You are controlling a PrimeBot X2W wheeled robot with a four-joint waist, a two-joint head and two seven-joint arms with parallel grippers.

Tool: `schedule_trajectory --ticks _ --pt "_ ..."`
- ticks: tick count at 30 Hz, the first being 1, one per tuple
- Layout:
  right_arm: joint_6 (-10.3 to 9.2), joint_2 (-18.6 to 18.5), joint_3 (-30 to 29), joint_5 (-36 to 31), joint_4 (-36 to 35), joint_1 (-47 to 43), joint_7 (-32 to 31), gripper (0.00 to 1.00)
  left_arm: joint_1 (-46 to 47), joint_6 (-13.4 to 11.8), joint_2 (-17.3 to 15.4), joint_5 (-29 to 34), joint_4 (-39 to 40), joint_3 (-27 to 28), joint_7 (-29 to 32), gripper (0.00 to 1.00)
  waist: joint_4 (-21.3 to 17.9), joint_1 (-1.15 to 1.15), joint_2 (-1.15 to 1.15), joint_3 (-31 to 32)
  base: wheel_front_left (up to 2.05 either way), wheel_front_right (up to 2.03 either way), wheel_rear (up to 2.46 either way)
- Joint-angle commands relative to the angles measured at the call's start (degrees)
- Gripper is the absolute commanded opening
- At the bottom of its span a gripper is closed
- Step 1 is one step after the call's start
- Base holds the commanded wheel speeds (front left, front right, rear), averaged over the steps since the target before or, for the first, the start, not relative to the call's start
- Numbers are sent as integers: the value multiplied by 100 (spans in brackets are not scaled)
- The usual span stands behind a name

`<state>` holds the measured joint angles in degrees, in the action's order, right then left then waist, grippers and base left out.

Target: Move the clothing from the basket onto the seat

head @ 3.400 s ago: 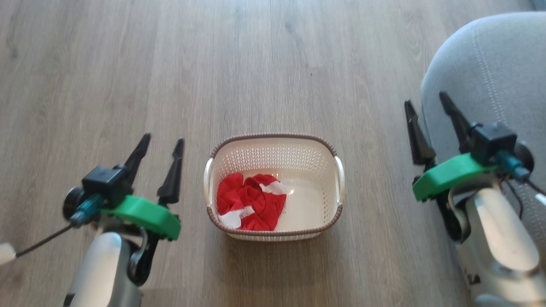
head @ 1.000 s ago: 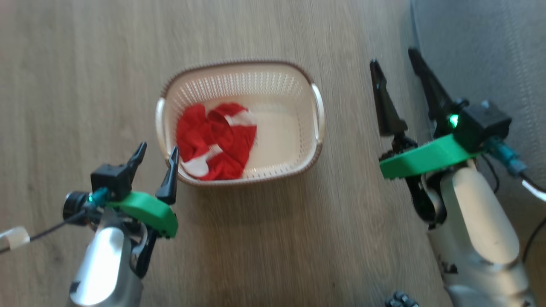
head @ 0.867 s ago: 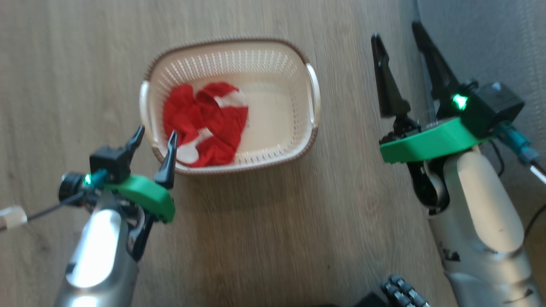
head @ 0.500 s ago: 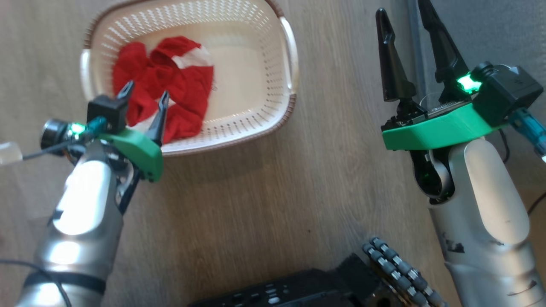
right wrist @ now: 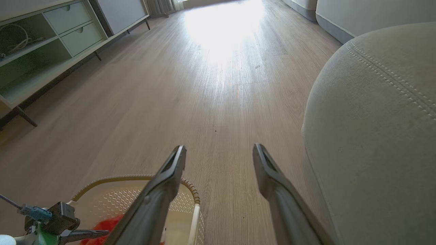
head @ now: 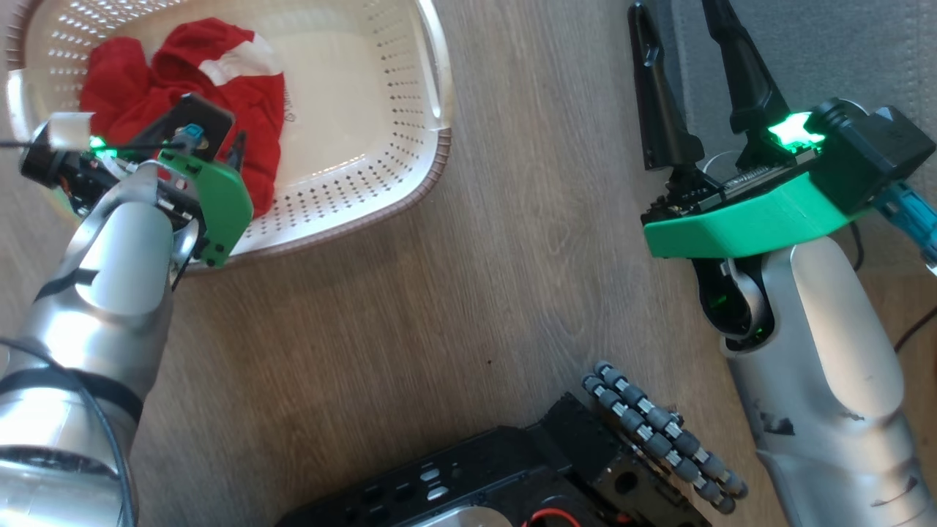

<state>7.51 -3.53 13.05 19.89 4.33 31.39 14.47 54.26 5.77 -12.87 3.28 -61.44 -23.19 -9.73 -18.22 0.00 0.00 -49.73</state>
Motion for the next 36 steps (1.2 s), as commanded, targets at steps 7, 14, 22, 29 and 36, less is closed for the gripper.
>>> schedule_trajectory --ticks 7,14,22,29,36 --pt "-2 65 173 232 -214 -71 52 100 461 -300 -242 691 -727 -554 814 100 -226 0 0 -145 0 0 0" --pt "-2 65 244 342 -254 -87 52 100 658 -318 -308 1059 -997 -979 1346 100 -349 0 0 -206 0 0 0" --pt "-2 65 257 411 -316 -98 52 100 602 -268 -338 984 -1151 -1045 1872 100 -410 0 0 -275 0 0 0" --pt "-2 65 203 340 -300 -56 52 100 515 -349 -281 941 -1183 -1134 1923 0 -335 0 0 -215 0 0 0" --pt "-2 65 92 209 -167 -36 52 100 386 -262 -180 650 -1151 -1048 1337 0 -129 0 0 131 0 0 0"
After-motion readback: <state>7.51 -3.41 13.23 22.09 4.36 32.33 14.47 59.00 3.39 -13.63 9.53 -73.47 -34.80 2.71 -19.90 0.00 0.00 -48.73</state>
